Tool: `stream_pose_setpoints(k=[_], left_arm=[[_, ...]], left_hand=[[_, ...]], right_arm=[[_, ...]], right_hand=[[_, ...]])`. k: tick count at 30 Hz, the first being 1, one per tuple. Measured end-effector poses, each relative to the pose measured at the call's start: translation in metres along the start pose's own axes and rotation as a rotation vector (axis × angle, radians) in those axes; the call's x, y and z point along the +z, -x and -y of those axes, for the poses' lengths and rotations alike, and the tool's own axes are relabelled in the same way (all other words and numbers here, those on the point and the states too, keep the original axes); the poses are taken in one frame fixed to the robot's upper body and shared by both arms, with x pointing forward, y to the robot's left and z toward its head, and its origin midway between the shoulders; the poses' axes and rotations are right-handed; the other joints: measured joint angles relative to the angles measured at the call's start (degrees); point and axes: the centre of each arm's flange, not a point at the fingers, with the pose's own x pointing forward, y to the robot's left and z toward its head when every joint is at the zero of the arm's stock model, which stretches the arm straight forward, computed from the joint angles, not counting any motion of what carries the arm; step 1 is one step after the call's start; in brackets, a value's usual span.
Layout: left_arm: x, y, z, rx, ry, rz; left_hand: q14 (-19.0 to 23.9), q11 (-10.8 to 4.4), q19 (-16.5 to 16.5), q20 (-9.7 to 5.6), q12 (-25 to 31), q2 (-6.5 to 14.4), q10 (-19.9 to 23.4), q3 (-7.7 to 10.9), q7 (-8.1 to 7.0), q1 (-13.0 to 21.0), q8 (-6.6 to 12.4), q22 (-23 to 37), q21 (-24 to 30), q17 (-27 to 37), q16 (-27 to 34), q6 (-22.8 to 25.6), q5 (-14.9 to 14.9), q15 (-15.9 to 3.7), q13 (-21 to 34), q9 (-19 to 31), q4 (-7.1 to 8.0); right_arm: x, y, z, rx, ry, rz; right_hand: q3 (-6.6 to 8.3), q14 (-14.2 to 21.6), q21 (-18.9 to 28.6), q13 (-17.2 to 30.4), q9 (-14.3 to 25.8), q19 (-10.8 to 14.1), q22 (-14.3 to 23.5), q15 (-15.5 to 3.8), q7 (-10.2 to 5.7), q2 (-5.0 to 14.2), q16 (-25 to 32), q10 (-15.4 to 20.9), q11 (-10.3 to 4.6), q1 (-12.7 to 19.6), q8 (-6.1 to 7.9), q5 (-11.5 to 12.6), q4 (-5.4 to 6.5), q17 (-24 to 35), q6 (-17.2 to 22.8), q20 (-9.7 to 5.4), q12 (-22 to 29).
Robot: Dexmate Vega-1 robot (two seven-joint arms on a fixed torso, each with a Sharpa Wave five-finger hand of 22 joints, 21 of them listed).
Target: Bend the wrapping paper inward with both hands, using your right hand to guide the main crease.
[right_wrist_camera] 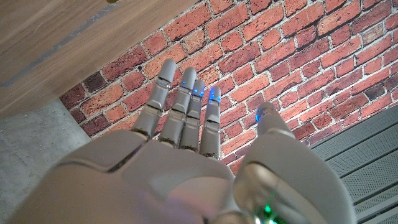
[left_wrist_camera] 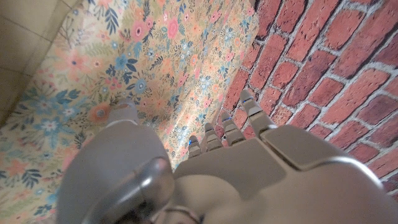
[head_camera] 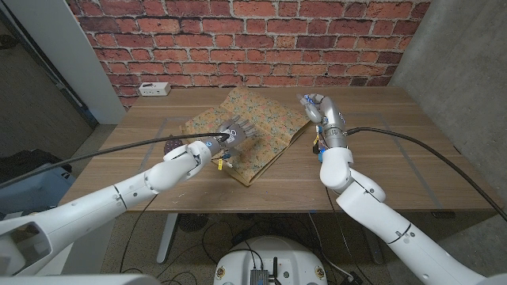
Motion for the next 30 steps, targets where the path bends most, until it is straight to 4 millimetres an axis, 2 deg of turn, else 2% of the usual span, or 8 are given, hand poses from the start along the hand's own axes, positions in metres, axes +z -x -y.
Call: stream_pose_setpoints(k=[1, 3, 9, 12, 13, 16, 20, 30], left_arm=[[0.000, 0.000, -0.001, 0.000, 0.017, -0.010], [-0.004, 0.000, -0.001, -0.007, 0.112, -0.065], [-0.017, -0.004, 0.002, -0.042, 0.389, -0.246], [-0.021, -0.008, 0.005, -0.072, 0.468, -0.304], [-0.025, -0.008, 0.014, -0.122, 0.527, -0.353], [-0.030, -0.008, 0.023, -0.179, 0.587, -0.404], [-0.029, -0.016, 0.031, -0.259, 0.682, -0.451], [-0.021, -0.033, 0.043, -0.409, 0.788, -0.481]], left_hand=[[0.5, 0.24, 0.2, 0.81, 0.0, 0.2, 0.2, -0.36, -0.15, -1.2, -0.03, 0.0, 0.0, 0.1, 0.0, 0.6, -0.7, 0.14, 0.0, 0.0, 0.74], [0.7, 0.42, 0.4, 1.42, 0.0, 0.2, 0.4, -1.36, -0.43, -3.5, -0.50, -0.1, 0.0, 0.3, 0.0, 1.6, -2.0, 0.89, 0.0, 0.0, 1.78], [-1.5, 2.31, -1.0, 1.88, -0.7, 0.2, 0.0, -3.42, -0.08, -8.6, -1.41, -0.3, -1.7, 0.3, -0.9, 3.1, -4.3, 3.68, 0.0, 0.0, 4.31], [-4.9, 3.35, -3.2, 1.77, -1.9, -0.4, -3.0, -4.84, 0.06, -11.4, -2.75, -0.4, -3.3, 0.3, -1.5, 0.0, -5.4, 6.02, 0.0, 0.0, 5.73], [-6.7, 3.52, -4.4, 1.75, -2.3, -0.7, -4.5, -5.34, 0.16, -12.5, -3.04, -0.5, -3.9, 0.3, -1.6, -1.4, -5.5, 6.74, 0.0, 0.0, 6.18], [-11.1, 3.82, -7.8, 1.72, -2.7, -1.4, -8.5, -6.99, 0.42, -14.4, -3.08, -0.7, -5.3, 0.3, -1.8, -4.7, -5.5, 7.96, -0.3, 0.0, 6.58], [-14.7, 4.00, -11.8, 1.73, -2.7, -2.1, -9.3, -8.24, 0.63, -15.8, -3.08, -1.0, -5.8, 0.3, -1.8, -5.4, -5.5, 8.43, -0.3, 0.0, 6.90], [-15.4, 5.04, -15.8, 1.88, -2.7, -2.4, -9.6, -9.11, -0.21, -16.6, -3.08, -0.9, -6.2, 0.3, -1.8, -5.8, -5.5, 8.76, -0.1, 0.0, 6.96]], right_arm=[[0.000, 0.000, 0.000, 0.001, 0.001, -0.003], [0.000, -0.001, -0.001, 0.006, 0.003, -0.009], [-0.003, -0.004, -0.001, 0.012, 0.009, -0.014], [-0.004, -0.005, -0.001, 0.015, 0.011, -0.016], [-0.005, -0.005, -0.001, 0.016, 0.011, -0.016], [-0.006, -0.007, -0.001, 0.019, 0.009, -0.013], [-0.007, -0.008, -0.001, 0.023, 0.008, -0.011], [-0.011, -0.012, -0.002, 0.033, 0.003, -0.007]], right_hand=[[0.00, 0.0, 0.0, 0.0, 0.0, 0.0, 0.0, 0.00, 0.00, 0.00, 0.0, 0.0, 0.00, 0.0, 0.00, 0.0, 0.00, 0.0, 0.0, 0.00, 0.0], [0.00, 0.0, 0.0, 0.0, 0.0, 0.0, 0.0, 0.00, 0.00, 0.00, 0.0, 0.0, 0.00, 0.0, 0.00, 0.0, 0.00, 0.0, 0.0, 0.00, 0.0], [0.00, 0.0, 0.0, 0.0, 0.0, 0.0, 0.0, 0.00, 0.00, 0.00, 0.0, 0.2, 0.22, 0.0, 0.00, 0.0, 0.00, -0.2, 0.0, 0.00, 0.0], [0.00, 0.1, 0.0, 0.0, 0.0, 0.0, 0.0, 0.13, 0.01, 0.00, 0.0, 0.2, 0.22, 0.0, 0.07, 0.0, 0.00, -0.2, 0.0, 0.00, 0.0], [0.00, 0.2, 0.0, 0.0, 0.0, 0.0, 0.0, 0.22, 0.03, 0.00, 0.0, 0.5, 0.45, 0.0, 0.26, 0.0, 0.00, -0.2, 0.0, 0.00, 0.0], [0.00, 0.5, 0.0, 0.2, 0.0, 0.0, 0.0, -0.02, 0.22, 0.00, 0.0, 0.5, 0.54, 0.0, 0.26, 0.0, 0.00, -0.2, 0.2, 0.00, 0.0], [-0.17, 0.4, 0.0, 0.3, 0.0, 0.0, 0.0, 0.00, 0.22, 0.00, 0.0, 0.5, 0.53, 0.0, 0.27, -0.2, 0.17, -0.2, 0.2, 0.00, 0.0], [-0.41, 0.8, -0.5, 0.3, 0.0, 0.0, 0.0, 0.31, 0.22, -0.10, 0.0, 0.9, 0.84, -0.1, 0.26, -0.2, 0.42, -0.2, 0.2, 0.00, 0.3]])
